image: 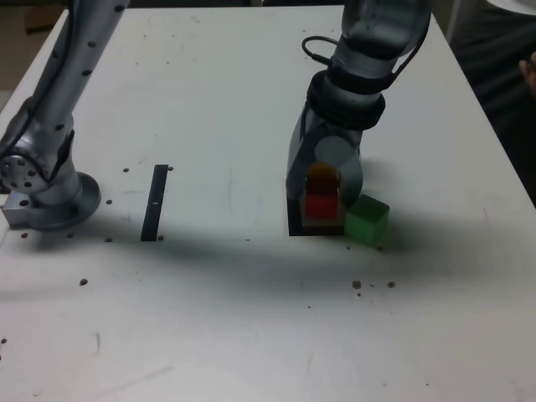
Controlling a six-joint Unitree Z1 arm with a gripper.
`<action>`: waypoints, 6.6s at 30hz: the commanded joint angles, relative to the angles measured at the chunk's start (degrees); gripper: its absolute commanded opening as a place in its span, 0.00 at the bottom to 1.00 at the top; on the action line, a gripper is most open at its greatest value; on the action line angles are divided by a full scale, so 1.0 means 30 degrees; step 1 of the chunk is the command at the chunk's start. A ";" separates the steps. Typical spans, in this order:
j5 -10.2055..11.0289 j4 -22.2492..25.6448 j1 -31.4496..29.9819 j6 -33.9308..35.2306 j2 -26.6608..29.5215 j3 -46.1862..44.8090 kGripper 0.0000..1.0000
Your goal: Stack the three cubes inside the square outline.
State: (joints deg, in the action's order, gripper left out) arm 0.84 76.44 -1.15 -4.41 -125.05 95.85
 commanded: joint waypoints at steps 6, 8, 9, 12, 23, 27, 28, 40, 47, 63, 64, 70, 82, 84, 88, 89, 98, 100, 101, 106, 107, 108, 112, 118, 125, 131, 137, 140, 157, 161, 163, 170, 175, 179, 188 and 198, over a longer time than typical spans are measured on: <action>0.0463 -0.0186 -0.0069 0.0101 0.1941 -0.0776 1.00; 0.0732 -0.0183 -0.0083 0.0141 0.2432 -0.0862 1.00; 0.0867 -0.0179 -0.0080 0.0148 0.2633 -0.0877 1.00; 0.1166 -0.0144 0.0042 0.0116 0.2986 -0.0870 1.00; 0.1242 -0.0470 0.2147 -0.1295 0.2502 -0.1426 0.99; 0.1232 -0.0702 0.2947 -0.1904 0.2308 -0.1605 0.99; 0.1227 -0.0732 0.3121 -0.2064 0.2239 -0.1596 0.99; 0.0625 -0.0716 0.4357 -0.3667 0.0890 -0.1154 0.89; 0.0294 -0.0722 0.4349 -0.3611 0.0367 -0.0990 0.68; 0.0533 -0.1289 0.3956 -0.3453 0.0097 -0.0896 0.30; 0.0530 -0.1293 0.3956 -0.3453 0.0084 -0.0894 0.30; 0.0542 -0.1301 0.3952 -0.3453 0.0103 -0.0892 0.30; 0.1208 -0.0614 0.3150 -0.3205 0.1522 -0.0432 0.30; 0.1434 -0.0322 0.2872 -0.3053 0.1870 -0.0272 0.30; 0.1736 0.0357 0.2173 -0.2758 0.2334 0.0264 0.30; 0.1761 0.0530 0.1992 -0.2685 0.2382 0.0418 0.30; 0.1368 0.1663 0.0544 -0.1918 0.2363 0.1295 0.30; 0.1175 0.1775 0.0224 -0.1705 0.2316 0.1389 0.30; 0.1096 0.1805 0.0099 -0.1623 0.2286 0.1432 0.30; 0.0743 0.1907 -0.0424 -0.1292 0.2088 0.1666 0.30; 0.0678 0.1910 -0.0494 -0.1245 0.2045 0.1685 0.30; 0.0622 0.1909 -0.0551 -0.1200 0.2004 0.1690 0.30; 0.0470 0.1894 -0.0644 -0.1087 0.1833 0.1621 0.30; 0.0398 0.1849 -0.0617 -0.1080 0.1542 0.1542 0.30; 0.0256 0.1598 -0.0411 -0.1137 0.1172 0.1338 0.34; 0.0237 0.1244 -0.0235 -0.1351 0.1098 0.1156 0.85; 0.0357 0.1046 -0.0204 -0.1342 0.1295 0.0878 0.98; 0.0457 0.1000 -0.0204 -0.1185 0.1591 0.0658 0.99; 0.2339 0.1260 -0.1508 0.0217 0.4314 0.0641 0.99; 0.2540 0.1696 -0.2149 0.0792 0.4405 0.1395 0.99; 0.2547 0.1885 -0.2454 0.1299 0.4389 0.1739 0.99; 0.2184 0.2309 -0.3270 0.3630 0.3887 0.2826 0.99; 0.1721 0.2544 -0.3603 0.5427 0.3074 0.3280 0.99; 0.1195 0.2640 -0.3799 0.7800 0.2579 0.3623 0.99; -0.0839 0.2670 -0.3855 1.2589 0.1755 0.4796 0.99; -0.2168 0.2332 -0.3685 1.4758 0.0938 0.4988 0.99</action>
State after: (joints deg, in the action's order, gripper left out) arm -5.48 83.55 -12.34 39.69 -121.90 110.65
